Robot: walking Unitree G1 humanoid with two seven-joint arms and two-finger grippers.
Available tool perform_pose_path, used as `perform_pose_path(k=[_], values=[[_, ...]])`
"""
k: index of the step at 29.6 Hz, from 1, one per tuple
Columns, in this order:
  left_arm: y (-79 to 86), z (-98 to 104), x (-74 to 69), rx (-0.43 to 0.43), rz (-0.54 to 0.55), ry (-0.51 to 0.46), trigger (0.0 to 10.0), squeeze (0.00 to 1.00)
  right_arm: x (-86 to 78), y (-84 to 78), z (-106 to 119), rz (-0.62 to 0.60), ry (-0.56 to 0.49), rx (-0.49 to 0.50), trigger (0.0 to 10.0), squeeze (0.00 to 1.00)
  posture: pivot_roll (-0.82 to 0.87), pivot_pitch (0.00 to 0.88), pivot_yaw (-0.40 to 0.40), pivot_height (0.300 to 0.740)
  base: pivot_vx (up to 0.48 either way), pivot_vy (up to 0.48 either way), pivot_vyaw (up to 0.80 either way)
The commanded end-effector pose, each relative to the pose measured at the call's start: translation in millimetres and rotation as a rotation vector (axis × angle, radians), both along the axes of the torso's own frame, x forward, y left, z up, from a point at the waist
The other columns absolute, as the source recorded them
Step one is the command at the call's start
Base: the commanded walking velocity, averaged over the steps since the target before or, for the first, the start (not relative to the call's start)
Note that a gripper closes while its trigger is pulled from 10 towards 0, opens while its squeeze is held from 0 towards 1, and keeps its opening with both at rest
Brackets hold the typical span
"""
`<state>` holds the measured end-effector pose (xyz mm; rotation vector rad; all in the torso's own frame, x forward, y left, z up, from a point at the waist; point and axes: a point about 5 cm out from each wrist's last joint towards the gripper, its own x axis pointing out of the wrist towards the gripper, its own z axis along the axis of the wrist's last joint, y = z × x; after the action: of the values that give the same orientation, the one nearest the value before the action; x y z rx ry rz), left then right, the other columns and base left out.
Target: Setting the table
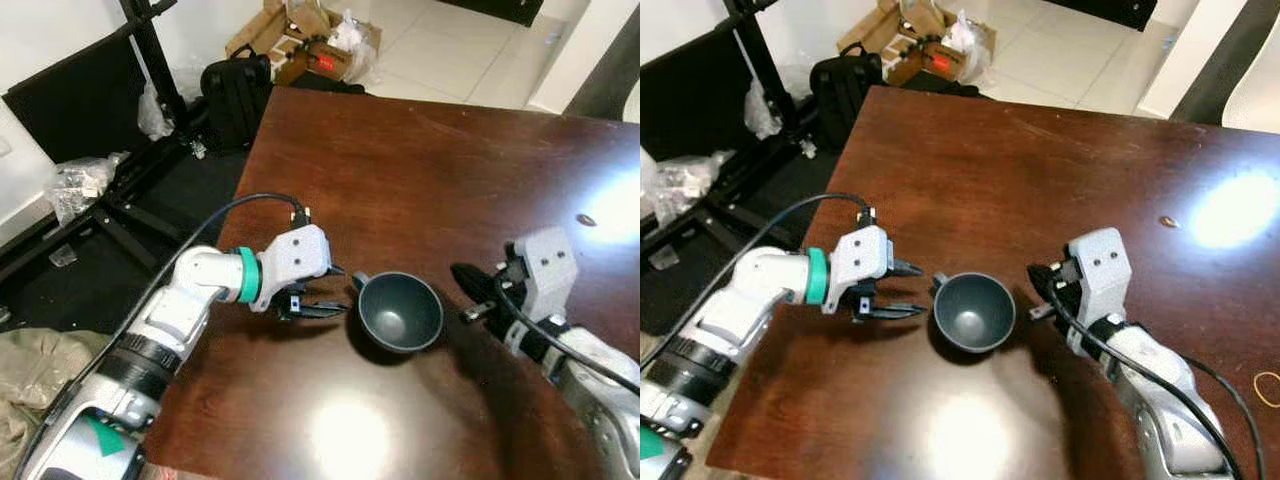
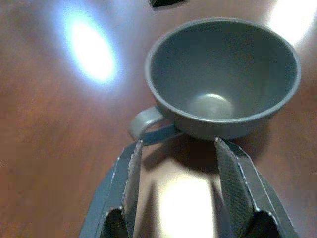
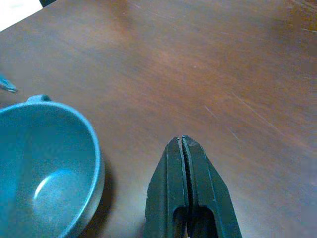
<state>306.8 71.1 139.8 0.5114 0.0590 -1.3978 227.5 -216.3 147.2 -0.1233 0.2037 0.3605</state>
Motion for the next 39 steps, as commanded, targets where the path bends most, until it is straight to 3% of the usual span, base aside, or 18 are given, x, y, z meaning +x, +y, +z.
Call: perform_pose_path(k=[1, 10, 16, 22, 32, 39], values=[[-5.7, -3.8, -0.2, 0.017, -0.024, 0.009, 10.0, 0.00, -6.4, 6.1, 0.0, 0.009, 0.007, 0.017, 10.0, 0.00, -0.11, 0.034, 0.083, 0.740, 0.000, 0.000, 0.00], [-8.7, -4.6, 0.4, 0.033, -0.075, 0.031, 10.0, 0.00, -11.7, 27.2, -3.9, 0.076, 0.028, 0.058, 10.0, 0.00, -0.12, 0.026, 0.087, 0.740, 0.000, 0.000, 0.00], [-9.1, -5.8, -2.5, 0.027, -0.095, 0.040, 10.0, 0.00, 1.3, 35.2, -5.9, 0.078, 0.017, 0.069, 10.0, 0.00, -0.11, 0.026, 0.084, 0.740, 0.000, 0.000, 0.00], [-4.7, -7.4, -11.9, 0.007, -0.114, 0.069, 10.0, 0.00, 30.0, 32.0, -1.7, 0.055, -0.028, 0.051, 10.0, 0.00, -0.09, 0.032, 0.079, 0.740, 0.000, 0.000, 0.00], [-0.4, -2.0, -16.8, -0.026, -0.102, 0.081, 10.0, 0.00, 49.4, 31.1, -5.5, 0.058, -0.040, 0.043, 10.0, 0.00, -0.07, 0.037, 0.080, 0.740, 0.000, 0.000, 0.00], [4.4, 4.7, -21.3, -0.041, -0.102, 0.087, 10.0, 0.00, 68.6, 41.2, -4.1, 0.101, -0.075, 0.068, 10.0, 0.00, -0.06, 0.039, 0.079, 0.740, 0.000, 0.000, 0.00]])
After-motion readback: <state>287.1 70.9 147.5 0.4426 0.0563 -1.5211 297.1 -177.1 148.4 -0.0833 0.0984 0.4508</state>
